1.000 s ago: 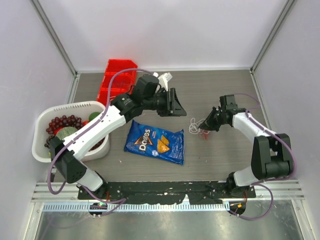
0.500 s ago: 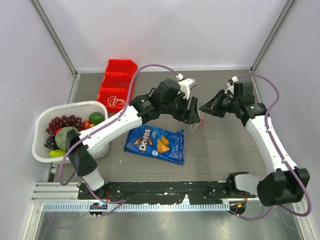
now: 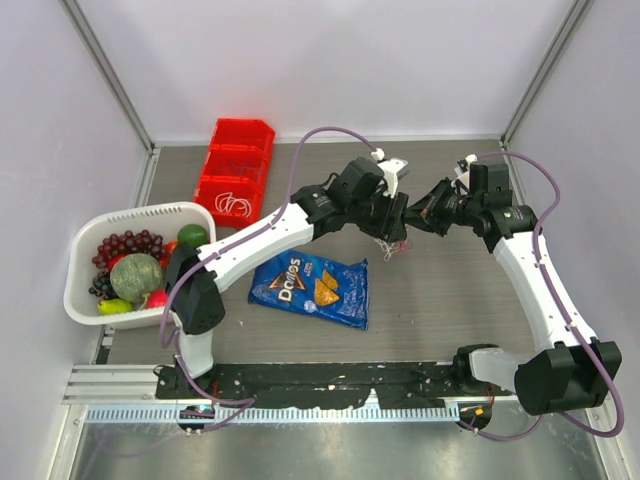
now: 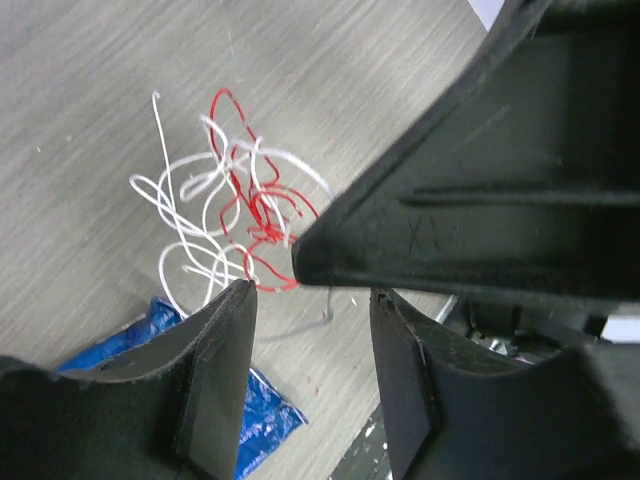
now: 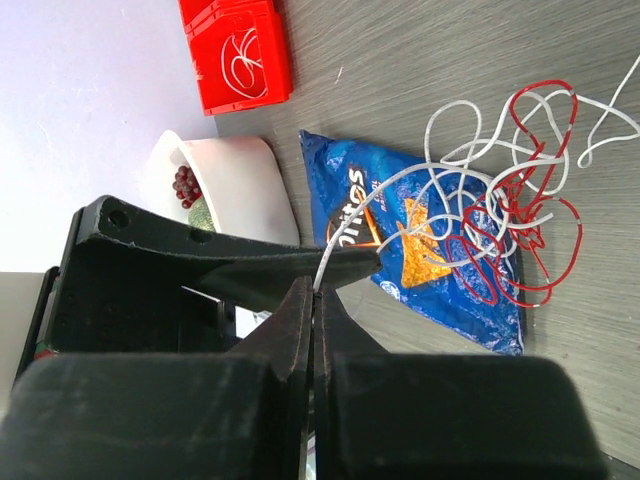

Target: Untangle the cables

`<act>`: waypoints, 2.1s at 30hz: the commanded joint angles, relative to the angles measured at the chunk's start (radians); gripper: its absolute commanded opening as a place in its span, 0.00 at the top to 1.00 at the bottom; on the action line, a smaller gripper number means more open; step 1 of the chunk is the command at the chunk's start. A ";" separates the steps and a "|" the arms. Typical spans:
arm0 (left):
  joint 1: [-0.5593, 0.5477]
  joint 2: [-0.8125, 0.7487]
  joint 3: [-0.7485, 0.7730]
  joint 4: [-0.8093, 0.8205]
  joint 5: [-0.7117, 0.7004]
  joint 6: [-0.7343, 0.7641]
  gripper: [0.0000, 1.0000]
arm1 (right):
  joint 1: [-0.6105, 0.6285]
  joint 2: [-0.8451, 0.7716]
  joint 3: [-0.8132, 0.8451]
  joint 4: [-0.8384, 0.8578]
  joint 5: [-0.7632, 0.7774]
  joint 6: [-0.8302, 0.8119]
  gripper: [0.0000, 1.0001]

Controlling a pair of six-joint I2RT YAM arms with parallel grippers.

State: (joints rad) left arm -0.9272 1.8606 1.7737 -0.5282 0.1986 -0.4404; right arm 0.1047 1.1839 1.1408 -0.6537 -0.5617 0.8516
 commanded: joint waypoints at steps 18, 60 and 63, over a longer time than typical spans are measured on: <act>0.004 -0.020 -0.005 0.079 0.104 -0.067 1.00 | 0.004 0.072 -0.075 0.184 -0.058 0.122 0.92; -0.013 -0.179 0.400 -0.122 0.357 -0.038 1.00 | -0.089 0.549 -0.023 0.319 0.212 0.017 0.72; 0.004 -0.182 0.455 -0.128 0.351 -0.052 1.00 | -0.140 0.556 -0.013 0.269 0.252 -0.043 0.72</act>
State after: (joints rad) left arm -0.9401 1.7004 2.1506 -0.6182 0.5365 -0.5037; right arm -0.0002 1.7363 1.0786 -0.3031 -0.4004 0.9192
